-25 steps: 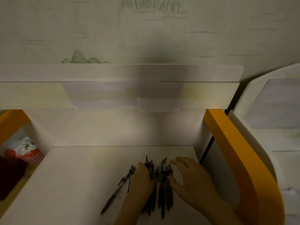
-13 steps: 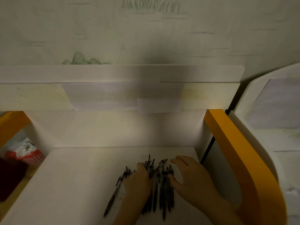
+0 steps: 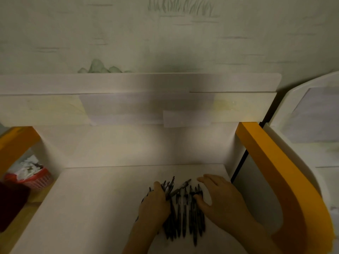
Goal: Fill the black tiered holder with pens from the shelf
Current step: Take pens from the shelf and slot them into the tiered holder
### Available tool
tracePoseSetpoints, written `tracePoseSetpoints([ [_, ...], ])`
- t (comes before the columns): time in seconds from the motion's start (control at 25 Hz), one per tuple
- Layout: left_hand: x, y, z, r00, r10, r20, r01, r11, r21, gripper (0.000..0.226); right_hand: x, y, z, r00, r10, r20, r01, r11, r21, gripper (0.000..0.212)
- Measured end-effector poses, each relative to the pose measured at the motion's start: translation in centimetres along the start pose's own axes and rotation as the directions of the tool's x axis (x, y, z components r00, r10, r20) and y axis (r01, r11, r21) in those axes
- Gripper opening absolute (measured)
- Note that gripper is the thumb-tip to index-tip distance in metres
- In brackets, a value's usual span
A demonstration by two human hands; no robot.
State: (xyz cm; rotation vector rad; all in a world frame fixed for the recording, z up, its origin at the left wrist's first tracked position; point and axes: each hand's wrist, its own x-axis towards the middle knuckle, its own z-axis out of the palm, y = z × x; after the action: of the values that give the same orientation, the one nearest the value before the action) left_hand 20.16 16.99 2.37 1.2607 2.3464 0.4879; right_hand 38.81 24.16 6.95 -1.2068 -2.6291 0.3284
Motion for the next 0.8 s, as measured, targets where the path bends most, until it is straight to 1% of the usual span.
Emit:
tracePoseSetpoints([
  [0.12,-0.4,-0.9,-0.8,1.000,0.015,0.026,-0.014,1.000,-0.021,0.021,-0.1,-0.8,-0.4,0.999,0.025,-0.022,-0.026,1.000,-0.018,0.054],
  [0.28,-0.5,-2.3,-2.6,0.999,0.034,-0.020,-0.036,0.996,-0.082,0.018,-0.1,-2.2,-0.9,0.998,0.052,-0.043,-0.053,0.998,-0.034,0.055],
  [0.44,-1.1,-2.0,-5.0,0.987,0.136,-0.083,-0.147,0.978,-0.151,0.015,-1.0,-3.6,-2.6,0.991,0.092,-0.094,-0.098,0.993,-0.067,0.056],
  [0.56,-1.7,-0.4,-6.6,0.969,0.220,-0.110,-0.240,0.944,-0.225,0.012,-2.3,-4.5,-4.9,0.978,0.102,-0.183,-0.122,0.988,-0.099,0.055],
  [0.68,-3.1,2.7,-7.8,0.942,0.309,-0.133,-0.336,0.892,-0.303,0.013,-4.5,-4.7,-8.3,0.956,0.104,-0.273,-0.141,0.983,-0.119,0.053],
  [0.8,-4.9,6.8,-9.1,0.903,0.402,-0.150,-0.429,0.829,-0.360,0.012,-7.1,-3.6,-11.8,0.909,0.106,-0.402,-0.163,0.980,-0.110,0.051],
])
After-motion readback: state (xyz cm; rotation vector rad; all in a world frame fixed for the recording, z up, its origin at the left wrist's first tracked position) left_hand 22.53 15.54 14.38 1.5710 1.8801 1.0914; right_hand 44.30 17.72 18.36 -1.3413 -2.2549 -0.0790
